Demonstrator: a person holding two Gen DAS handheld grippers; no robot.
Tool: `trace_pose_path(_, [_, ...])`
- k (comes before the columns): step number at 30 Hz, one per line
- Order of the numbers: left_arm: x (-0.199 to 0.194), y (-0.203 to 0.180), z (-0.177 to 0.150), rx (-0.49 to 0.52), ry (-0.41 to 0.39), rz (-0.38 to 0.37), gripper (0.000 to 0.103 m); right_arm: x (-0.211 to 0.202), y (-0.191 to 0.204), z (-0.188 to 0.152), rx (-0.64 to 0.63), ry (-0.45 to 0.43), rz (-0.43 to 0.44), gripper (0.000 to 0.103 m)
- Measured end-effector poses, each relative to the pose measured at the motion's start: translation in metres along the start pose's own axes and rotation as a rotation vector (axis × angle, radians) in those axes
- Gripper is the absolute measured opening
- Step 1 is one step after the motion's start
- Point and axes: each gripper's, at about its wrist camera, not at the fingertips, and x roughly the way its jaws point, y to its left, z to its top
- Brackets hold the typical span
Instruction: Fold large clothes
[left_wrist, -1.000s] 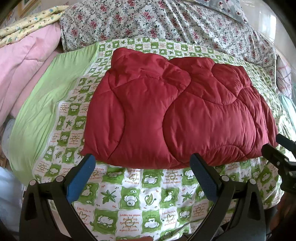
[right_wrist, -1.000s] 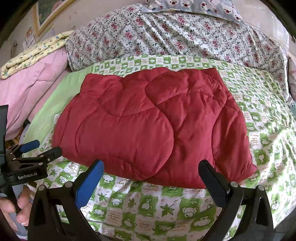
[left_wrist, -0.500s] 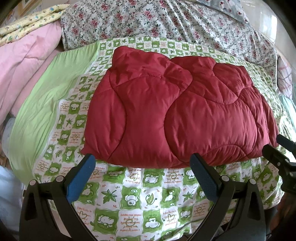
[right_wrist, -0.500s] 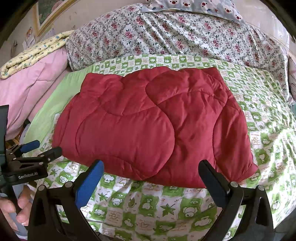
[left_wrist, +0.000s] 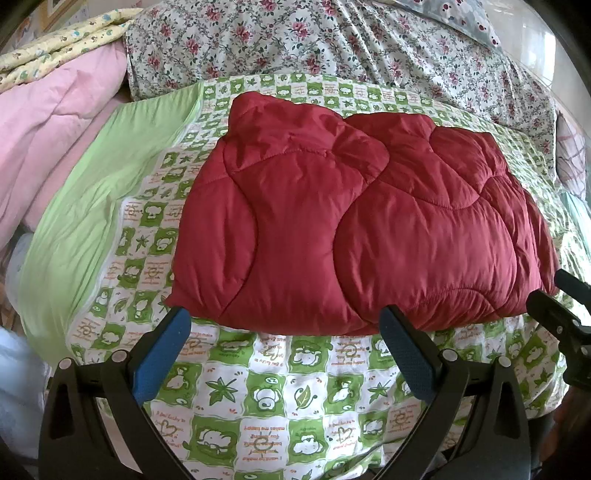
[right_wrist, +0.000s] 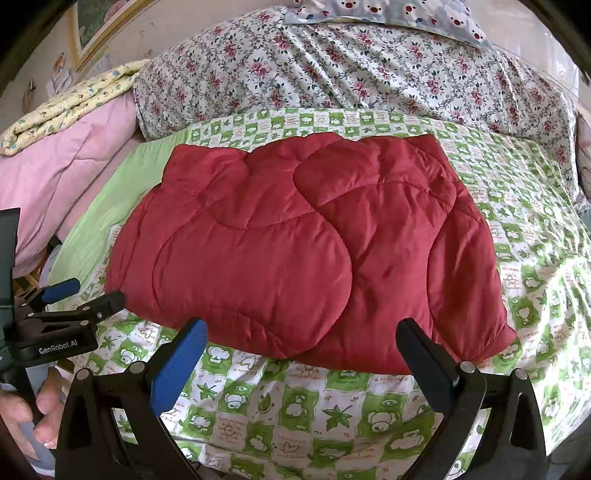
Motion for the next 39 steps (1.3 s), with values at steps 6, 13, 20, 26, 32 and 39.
trace_pose_path(6, [0.0,-0.0001,-0.0001,0.0,0.0,0.0,0.102,0.0001,-0.0001,-0.0001,0.001,0.0,0.001,0.103])
trace_pose_path(13, [-0.0004,-0.0001,-0.0004,0.001,-0.002,0.004,0.102,0.0,-0.0004,-0.0002,0.001,-0.001,0.0,0.103])
trace_pose_path(20, [-0.0013,0.0026,0.0028,-0.005,-0.003,0.011,0.102,0.0004,0.0032,0.0001,0.001,-0.003,0.002,0.103])
trace_pose_path(26, [-0.002,0.0,0.0014,-0.005,-0.012,0.025,0.102,-0.0008,0.0047,0.001,0.0,-0.006,0.004,0.103])
trace_pose_path(32, [-0.0027,-0.0015,0.0013,-0.003,-0.015,0.027,0.102,-0.0014,0.0053,0.0015,0.0,-0.006,0.005,0.103])
trace_pose_path(39, [-0.0025,-0.0014,0.0014,-0.003,-0.016,0.028,0.102,-0.0014,0.0068,0.0018,0.0,-0.006,0.004,0.103])
